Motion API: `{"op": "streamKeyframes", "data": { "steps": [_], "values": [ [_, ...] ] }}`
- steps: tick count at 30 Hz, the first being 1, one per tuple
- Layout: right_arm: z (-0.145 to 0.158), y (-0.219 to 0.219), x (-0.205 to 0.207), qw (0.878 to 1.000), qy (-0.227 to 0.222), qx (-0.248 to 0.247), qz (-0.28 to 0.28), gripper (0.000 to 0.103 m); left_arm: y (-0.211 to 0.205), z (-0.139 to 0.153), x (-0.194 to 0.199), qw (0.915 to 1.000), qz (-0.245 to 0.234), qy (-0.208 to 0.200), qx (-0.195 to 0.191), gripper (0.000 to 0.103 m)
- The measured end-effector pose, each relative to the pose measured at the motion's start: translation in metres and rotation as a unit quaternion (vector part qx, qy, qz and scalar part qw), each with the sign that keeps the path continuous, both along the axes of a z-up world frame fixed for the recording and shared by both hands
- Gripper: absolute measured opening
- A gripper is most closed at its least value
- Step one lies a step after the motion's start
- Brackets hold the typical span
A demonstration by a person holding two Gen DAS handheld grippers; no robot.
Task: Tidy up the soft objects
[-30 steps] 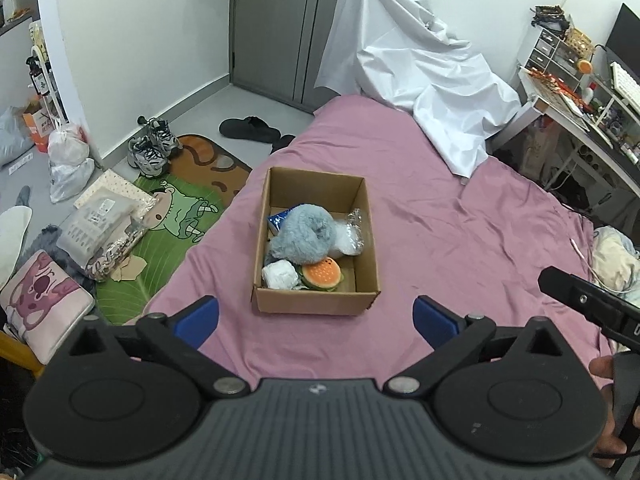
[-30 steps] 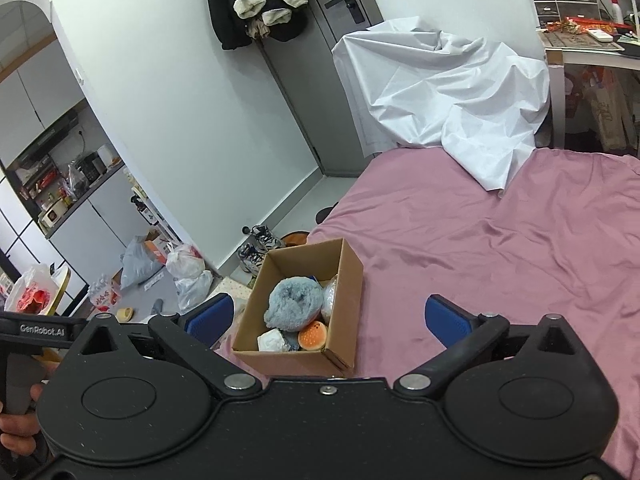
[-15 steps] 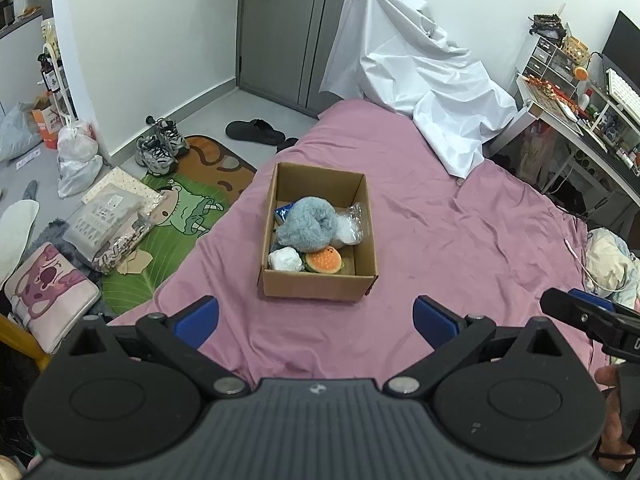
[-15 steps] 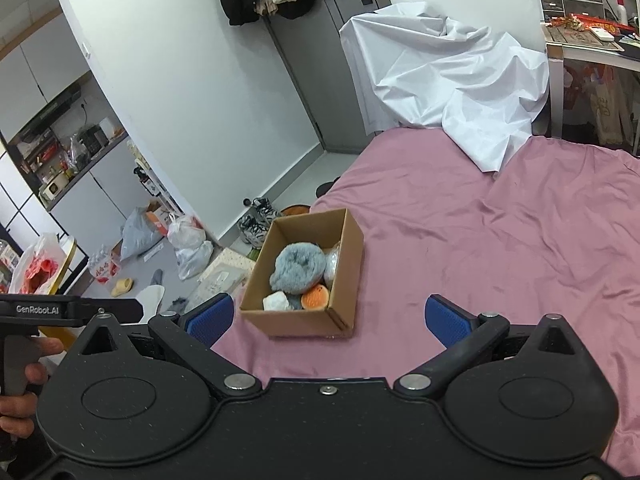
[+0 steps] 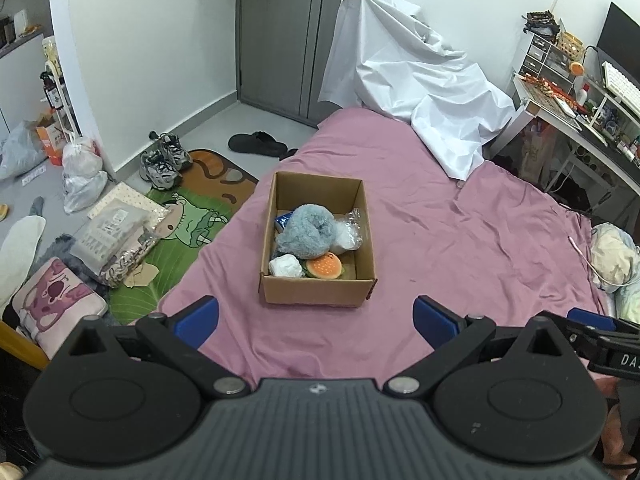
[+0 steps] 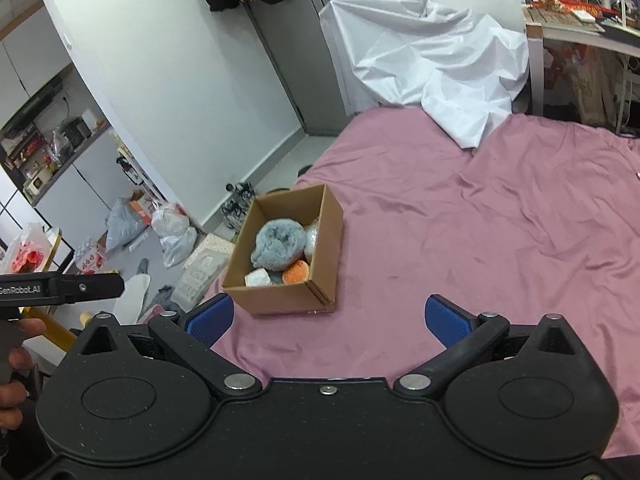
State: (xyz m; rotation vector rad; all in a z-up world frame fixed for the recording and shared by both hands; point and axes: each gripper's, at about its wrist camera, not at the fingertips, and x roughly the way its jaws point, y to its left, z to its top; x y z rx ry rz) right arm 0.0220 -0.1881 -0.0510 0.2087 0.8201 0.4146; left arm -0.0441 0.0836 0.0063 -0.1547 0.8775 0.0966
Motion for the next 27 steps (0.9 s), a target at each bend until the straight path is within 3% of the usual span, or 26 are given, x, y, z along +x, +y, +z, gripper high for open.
{"op": "streamKeyframes", "data": {
  "steps": [27],
  "values": [
    [-0.006, 0.003, 0.002, 1.000, 0.005, -0.009, 0.005, 0.103, -0.011, -0.011, 0.000, 0.9995, -0.016, 0.009, 0.027, 0.102]
  ]
}}
